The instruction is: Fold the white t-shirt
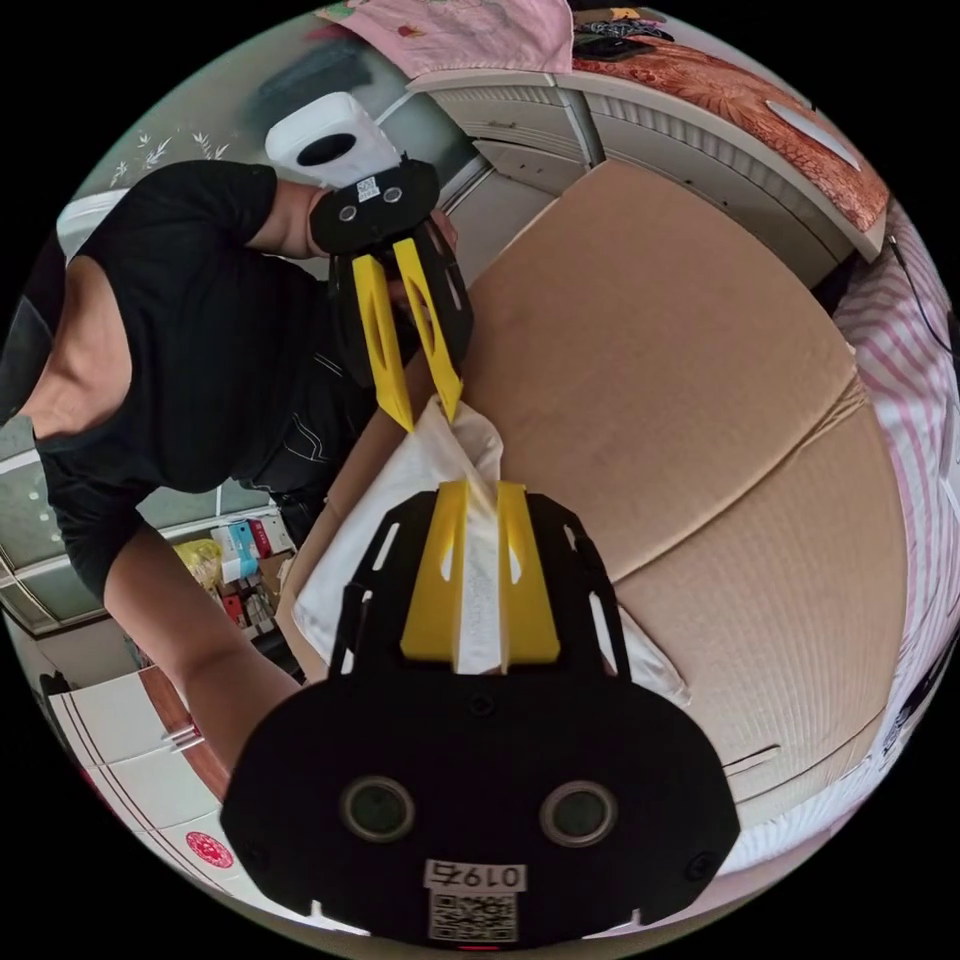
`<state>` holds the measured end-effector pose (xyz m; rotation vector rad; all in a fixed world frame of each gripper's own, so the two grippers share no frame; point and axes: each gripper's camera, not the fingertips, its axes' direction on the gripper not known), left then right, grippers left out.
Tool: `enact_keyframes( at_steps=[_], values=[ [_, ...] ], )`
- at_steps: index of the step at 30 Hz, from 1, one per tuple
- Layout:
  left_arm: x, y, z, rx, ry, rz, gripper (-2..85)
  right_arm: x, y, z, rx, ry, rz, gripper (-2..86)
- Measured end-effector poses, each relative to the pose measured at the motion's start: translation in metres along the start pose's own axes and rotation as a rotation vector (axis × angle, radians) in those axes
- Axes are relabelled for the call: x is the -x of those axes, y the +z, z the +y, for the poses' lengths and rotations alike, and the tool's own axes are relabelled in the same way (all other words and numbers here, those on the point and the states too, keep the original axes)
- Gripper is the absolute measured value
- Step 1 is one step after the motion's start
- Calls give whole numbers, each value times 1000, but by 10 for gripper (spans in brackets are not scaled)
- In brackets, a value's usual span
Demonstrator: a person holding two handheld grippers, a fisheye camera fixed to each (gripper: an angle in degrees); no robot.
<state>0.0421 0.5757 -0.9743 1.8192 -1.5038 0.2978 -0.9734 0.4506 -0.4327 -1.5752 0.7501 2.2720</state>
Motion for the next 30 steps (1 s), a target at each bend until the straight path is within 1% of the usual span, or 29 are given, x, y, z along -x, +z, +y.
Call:
enact_keyframes(
  at_steps=[7,13,15,21,25,30],
  values=[
    [2,-13,-6,10,-8,-44,23,-31,-30,-28,-13,-9,-3,-1],
    [5,-25,-19,4,-38,-41,16,-40,-40,-41,-41,-3,22,-5],
    [3,-30,-25,1,-62,-73,13,-41,-39,-45,-51,1,43,-2],
    [-4,-31,-44,26,-59,-154,9,-46,-22,-57,-53,17,47,31],
    [3,-30,-51,30,-105,-145,9,-40,-5,-64,-48,8,58,0],
    [13,-33,-67,8,-179,-102,9,-25,17,-70,-67,0,87,-8]
  ],
)
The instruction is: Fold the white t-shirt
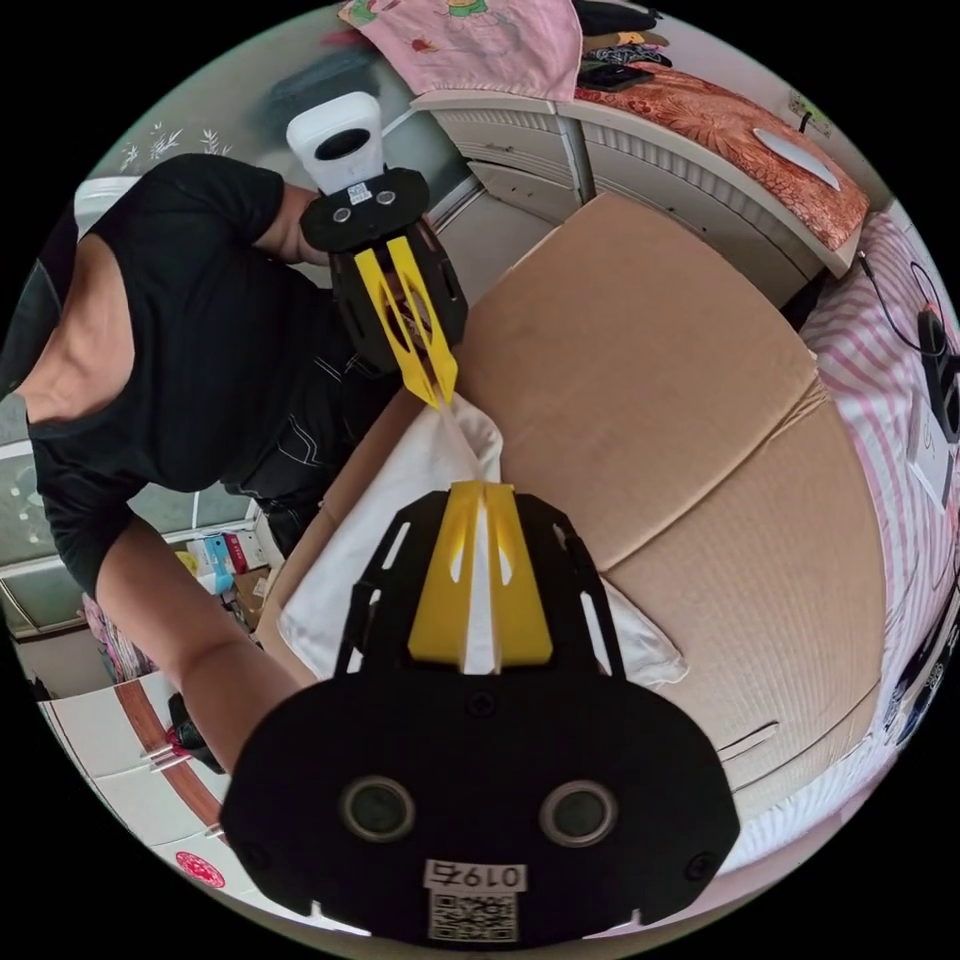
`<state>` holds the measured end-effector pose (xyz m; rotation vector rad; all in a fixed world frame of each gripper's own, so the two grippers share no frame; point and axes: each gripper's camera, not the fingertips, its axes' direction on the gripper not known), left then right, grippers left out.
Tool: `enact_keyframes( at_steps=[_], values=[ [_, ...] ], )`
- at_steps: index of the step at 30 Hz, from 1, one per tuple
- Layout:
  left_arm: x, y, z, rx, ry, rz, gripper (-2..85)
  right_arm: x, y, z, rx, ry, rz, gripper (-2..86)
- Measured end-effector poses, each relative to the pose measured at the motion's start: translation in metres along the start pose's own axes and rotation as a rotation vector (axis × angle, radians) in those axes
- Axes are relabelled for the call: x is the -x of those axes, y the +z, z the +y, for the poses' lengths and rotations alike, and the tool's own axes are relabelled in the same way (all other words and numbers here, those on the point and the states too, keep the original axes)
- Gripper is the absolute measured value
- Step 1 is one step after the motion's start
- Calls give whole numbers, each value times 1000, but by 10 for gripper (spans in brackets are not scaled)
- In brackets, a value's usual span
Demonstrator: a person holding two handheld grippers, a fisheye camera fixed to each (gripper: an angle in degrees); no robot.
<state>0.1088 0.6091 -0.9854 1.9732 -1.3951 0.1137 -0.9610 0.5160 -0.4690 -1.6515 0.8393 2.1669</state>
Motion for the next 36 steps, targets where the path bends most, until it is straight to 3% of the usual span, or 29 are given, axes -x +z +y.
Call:
enact_keyframes(
  at_steps=[9,15,20,24,27,29,31,36],
  values=[
    [0,21,-32,73,-60,-75,12,35,83,-6,-27,40,28,9],
    [4,12,-57,29,-4,-49,17,84,119,20,-195,114,100,67],
    [27,-5,-100,-57,-52,-53,27,185,155,59,-447,285,394,54],
    [37,32,-173,57,33,121,56,280,229,32,-418,311,662,50],
    [37,77,-221,162,78,20,62,337,302,1,-336,377,898,24],
    [45,103,-248,228,46,48,65,370,352,-17,-273,396,1053,6],
    [52,123,-272,259,27,146,69,387,376,-22,-287,396,1051,10],
    [59,174,-329,343,14,49,70,396,411,-18,-340,428,786,83]
  ],
)
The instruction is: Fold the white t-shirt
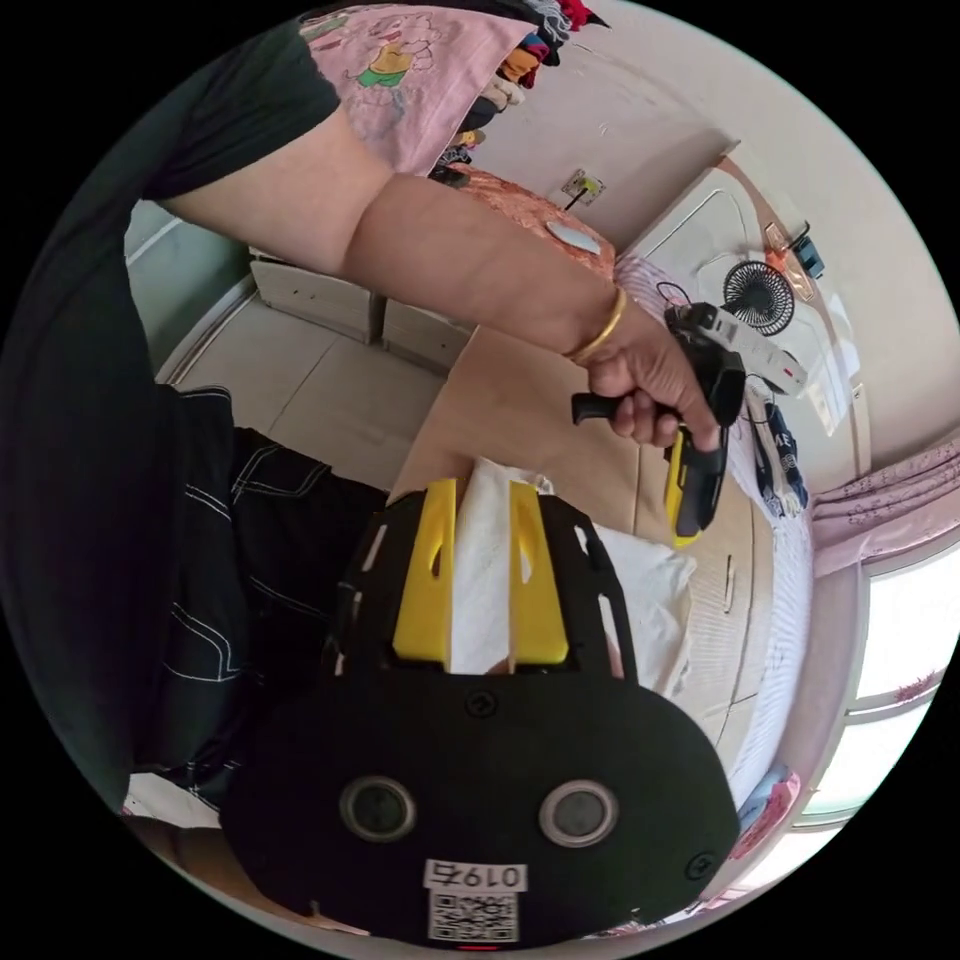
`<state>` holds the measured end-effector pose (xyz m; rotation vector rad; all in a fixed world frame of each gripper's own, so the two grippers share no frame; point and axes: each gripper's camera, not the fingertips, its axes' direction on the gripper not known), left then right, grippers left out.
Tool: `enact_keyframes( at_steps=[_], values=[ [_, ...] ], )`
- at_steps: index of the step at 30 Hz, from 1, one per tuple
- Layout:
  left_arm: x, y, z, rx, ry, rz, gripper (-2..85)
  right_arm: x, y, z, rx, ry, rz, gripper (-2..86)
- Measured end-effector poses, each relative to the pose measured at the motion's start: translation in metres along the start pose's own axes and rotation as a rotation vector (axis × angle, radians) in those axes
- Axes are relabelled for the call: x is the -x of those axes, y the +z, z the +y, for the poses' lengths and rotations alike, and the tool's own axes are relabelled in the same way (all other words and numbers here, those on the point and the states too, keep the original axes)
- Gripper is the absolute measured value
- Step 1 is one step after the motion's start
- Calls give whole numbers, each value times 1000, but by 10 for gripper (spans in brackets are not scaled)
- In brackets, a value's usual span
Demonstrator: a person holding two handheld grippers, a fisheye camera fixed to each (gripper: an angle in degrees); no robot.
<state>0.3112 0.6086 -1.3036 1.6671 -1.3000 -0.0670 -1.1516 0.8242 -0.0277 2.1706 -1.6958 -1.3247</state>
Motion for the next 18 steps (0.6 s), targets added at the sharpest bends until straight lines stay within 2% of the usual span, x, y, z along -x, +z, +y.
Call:
enact_keyframes(
  at_steps=[6,12,18],
  values=[
    [2,19,-49,27,-8,13,58,39,19,31,13,-6,-36,69],
    [-3,32,-83,50,25,-19,24,63,30,63,3,35,-28,1],
    [-6,28,-106,-6,63,-19,12,80,31,91,-4,51,-16,-9]
  ],
)
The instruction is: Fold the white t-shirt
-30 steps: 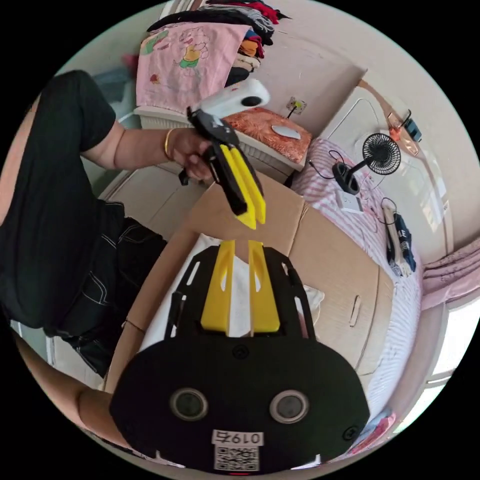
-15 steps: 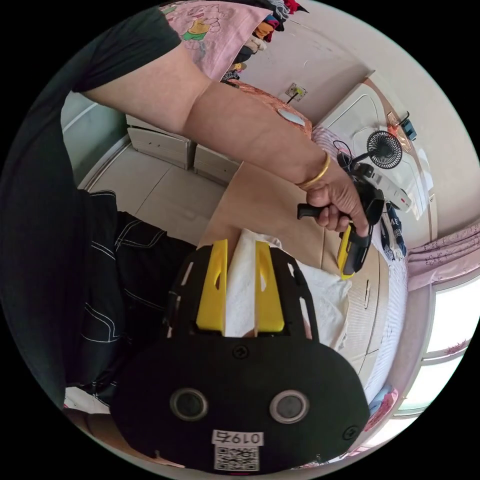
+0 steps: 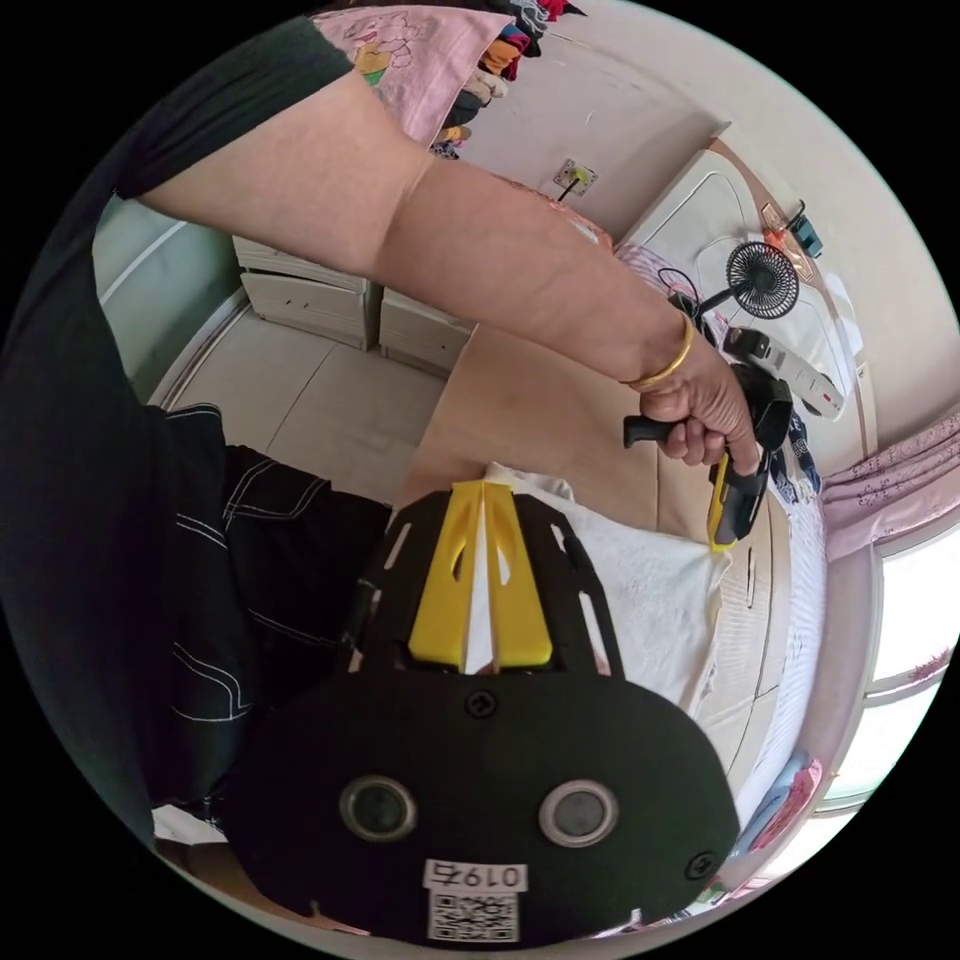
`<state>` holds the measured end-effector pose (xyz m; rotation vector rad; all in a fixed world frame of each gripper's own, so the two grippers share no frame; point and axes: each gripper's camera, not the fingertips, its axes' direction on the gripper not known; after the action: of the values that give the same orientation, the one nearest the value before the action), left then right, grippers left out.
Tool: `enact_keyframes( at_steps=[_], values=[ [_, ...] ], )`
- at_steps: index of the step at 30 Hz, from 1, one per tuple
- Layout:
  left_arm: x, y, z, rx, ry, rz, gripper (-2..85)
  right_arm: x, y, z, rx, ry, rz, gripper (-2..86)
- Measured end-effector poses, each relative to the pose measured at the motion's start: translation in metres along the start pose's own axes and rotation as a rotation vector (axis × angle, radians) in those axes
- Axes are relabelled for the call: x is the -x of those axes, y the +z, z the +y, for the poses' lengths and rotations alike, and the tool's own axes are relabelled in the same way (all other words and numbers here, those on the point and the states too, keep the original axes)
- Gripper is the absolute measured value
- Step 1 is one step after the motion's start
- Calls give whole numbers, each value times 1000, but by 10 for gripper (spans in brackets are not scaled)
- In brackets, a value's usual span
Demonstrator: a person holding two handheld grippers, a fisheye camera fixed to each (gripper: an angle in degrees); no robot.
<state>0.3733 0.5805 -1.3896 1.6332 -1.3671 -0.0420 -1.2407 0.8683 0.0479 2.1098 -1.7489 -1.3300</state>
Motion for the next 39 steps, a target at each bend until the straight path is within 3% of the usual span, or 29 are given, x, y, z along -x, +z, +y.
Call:
enact_keyframes(
  at_steps=[9,13,19,25,31,39],
  values=[
    [-7,14,-31,23,56,-77,10,14,5,39,4,7,40,-4],
    [-7,18,-42,42,55,-61,10,11,-4,59,3,11,53,43],
    [-1,18,-58,61,30,-13,15,-23,-35,102,-121,126,-101,53],
    [1,9,-62,-32,45,57,53,-41,-41,129,-157,190,-145,49],
    [2,15,-79,35,-30,78,99,-62,-58,148,-179,227,-129,47],
    [-21,30,-98,103,4,-18,26,-87,-59,153,-125,214,-106,29]
  ],
)
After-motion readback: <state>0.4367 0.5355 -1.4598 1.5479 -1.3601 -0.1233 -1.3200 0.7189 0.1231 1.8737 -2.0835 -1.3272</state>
